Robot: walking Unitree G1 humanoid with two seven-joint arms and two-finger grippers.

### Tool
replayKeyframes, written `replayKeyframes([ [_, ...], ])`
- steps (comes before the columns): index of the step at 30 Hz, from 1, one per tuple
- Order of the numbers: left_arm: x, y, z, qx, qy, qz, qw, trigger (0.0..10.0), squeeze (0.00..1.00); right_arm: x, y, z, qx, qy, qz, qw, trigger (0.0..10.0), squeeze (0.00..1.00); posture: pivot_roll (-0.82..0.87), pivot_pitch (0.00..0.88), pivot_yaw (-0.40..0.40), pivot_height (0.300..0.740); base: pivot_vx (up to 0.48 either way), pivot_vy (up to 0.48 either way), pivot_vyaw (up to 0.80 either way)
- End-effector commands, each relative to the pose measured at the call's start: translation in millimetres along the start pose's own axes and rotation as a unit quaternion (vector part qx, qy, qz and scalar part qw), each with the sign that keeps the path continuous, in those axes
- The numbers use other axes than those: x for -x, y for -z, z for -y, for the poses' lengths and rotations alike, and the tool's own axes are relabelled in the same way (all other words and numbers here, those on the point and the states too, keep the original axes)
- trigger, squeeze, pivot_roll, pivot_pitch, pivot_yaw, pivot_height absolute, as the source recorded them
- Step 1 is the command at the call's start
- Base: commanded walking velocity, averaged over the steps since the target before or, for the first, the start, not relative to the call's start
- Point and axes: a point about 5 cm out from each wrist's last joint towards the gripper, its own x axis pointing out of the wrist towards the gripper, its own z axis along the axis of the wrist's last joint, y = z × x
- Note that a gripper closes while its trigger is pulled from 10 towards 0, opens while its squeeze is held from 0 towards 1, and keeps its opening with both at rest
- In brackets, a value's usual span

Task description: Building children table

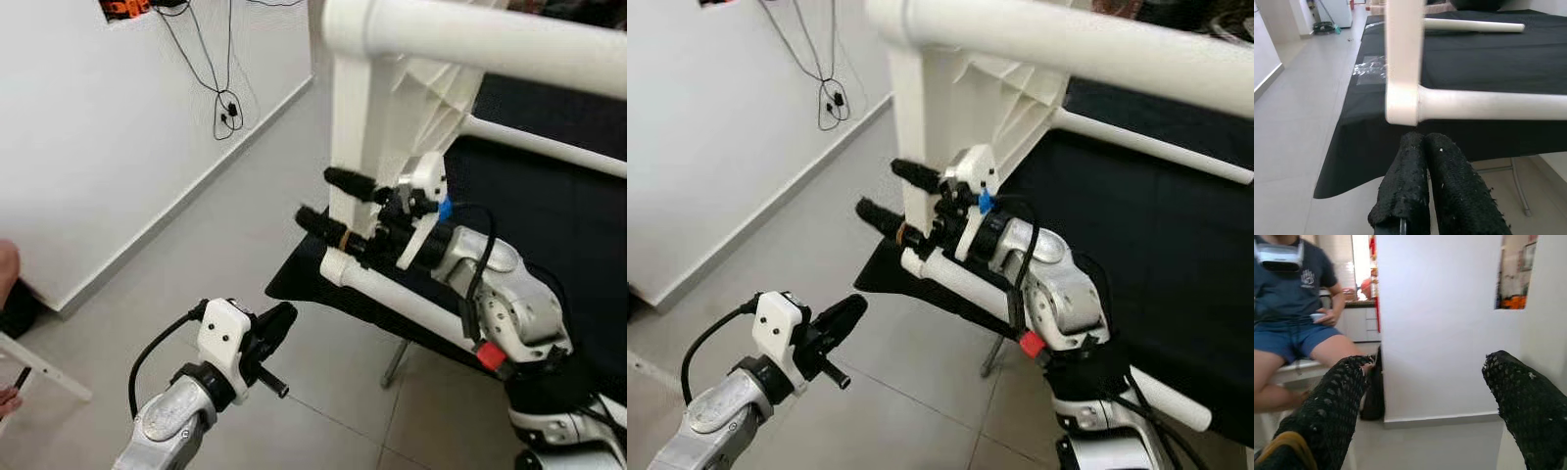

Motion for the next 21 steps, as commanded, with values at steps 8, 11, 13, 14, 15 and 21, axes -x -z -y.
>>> replayKeyframes([
  [8, 2.3, 5, 1.1, 0.002, -0.002, -0.010, 1.000, 10.0, 0.00, -2.3, -17, 23.2, 0.034, 0.084, 0.023, 0.996, 10.0, 0.00, -0.03, 0.083, 0.056, 0.740, 0.000, 0.000, 0.00],
  [11, 2.3, 5, 1.4, 0.003, -0.003, -0.010, 1.000, 10.0, 0.00, -4.3, -10, 25.9, 0.040, 0.109, 0.000, 0.993, 10.0, 0.00, -0.03, 0.082, 0.056, 0.740, 0.000, 0.000, 0.00],
  [13, 2.2, 5, 1.5, 0.003, -0.002, -0.010, 1.000, 10.0, 0.00, -6.6, -3, 27.5, 0.047, 0.128, -0.017, 0.990, 10.0, 0.00, -0.03, 0.084, 0.056, 0.740, 0.000, 0.000, 0.00],
  [14, 2.2, 5, 1.6, 0.003, -0.002, -0.009, 1.000, 10.0, 0.00, -7.9, -1, 28.1, 0.049, 0.133, -0.020, 0.990, 10.0, 0.00, -0.03, 0.084, 0.056, 0.740, 0.000, 0.000, 0.00],
  [15, 2.2, 5, 1.6, 0.003, -0.002, -0.009, 1.000, 10.0, 0.00, -7.9, -1, 28.1, 0.049, 0.133, -0.020, 0.990, 10.0, 0.00, -0.03, 0.084, 0.056, 0.740, 0.000, 0.000, 0.00],
  [21, 2.0, 4, 1.3, 0.004, -0.003, -0.008, 1.000, 10.0, 0.00, -9.0, 5, 33.8, 0.053, 0.167, -0.035, 0.984, 10.0, 0.00, -0.03, 0.091, 0.055, 0.740, 0.000, 0.000, 0.00],
])
